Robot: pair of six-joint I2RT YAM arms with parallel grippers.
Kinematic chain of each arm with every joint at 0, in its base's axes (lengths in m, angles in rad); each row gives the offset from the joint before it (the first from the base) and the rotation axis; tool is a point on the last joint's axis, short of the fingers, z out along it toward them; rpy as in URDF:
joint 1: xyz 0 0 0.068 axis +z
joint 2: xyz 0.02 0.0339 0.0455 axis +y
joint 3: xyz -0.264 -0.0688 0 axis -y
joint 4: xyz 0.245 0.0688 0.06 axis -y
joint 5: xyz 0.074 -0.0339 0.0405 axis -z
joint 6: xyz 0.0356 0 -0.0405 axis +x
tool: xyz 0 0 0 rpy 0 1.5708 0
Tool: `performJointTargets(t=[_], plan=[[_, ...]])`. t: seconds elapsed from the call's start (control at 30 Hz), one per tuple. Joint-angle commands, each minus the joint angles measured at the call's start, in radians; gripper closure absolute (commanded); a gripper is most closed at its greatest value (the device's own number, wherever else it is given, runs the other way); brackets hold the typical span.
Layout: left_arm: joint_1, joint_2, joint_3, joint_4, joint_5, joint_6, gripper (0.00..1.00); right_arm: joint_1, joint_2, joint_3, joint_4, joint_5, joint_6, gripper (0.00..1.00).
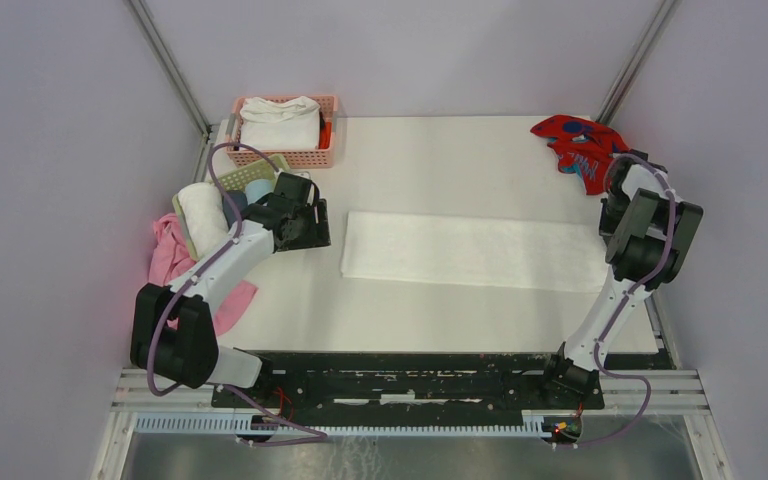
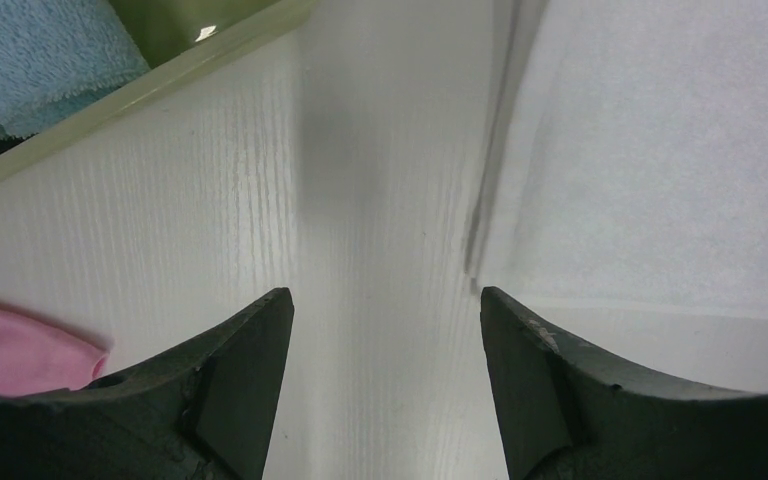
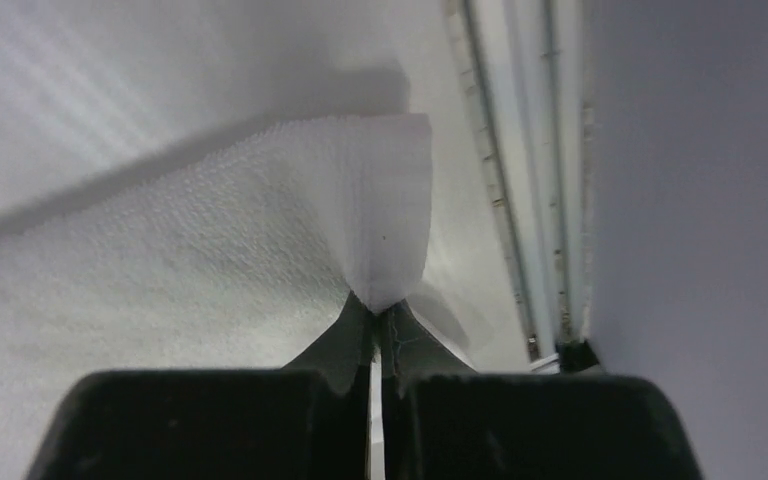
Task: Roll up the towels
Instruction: Fold the towel at the center of the board.
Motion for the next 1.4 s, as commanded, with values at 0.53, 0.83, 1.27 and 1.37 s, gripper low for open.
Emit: performJointTargets(t=[0.53,0.83,1.27,1.37], plan=[[0.003,0.102,0.026,0.133,0.310,-0.105,0.24,0.169,-0.126,0.214,-0.234,0.070,0.361,1.00],[-0.005,0.188,0.004,0.246,0.391,-0.224,0.27,0.426,-0.232,0.149,-0.200,-0.337,0.436,1.00],[-0.103,0.353,0.054,0.345,0.436,-0.307,0.36,0.809,-0.150,0.237,-0.146,-0.352,0.665,1.00],[-0.124,0.392,0.066,0.350,0.445,-0.313,0.42,0.855,-0.123,0.263,-0.142,-0.341,0.711,1.00]])
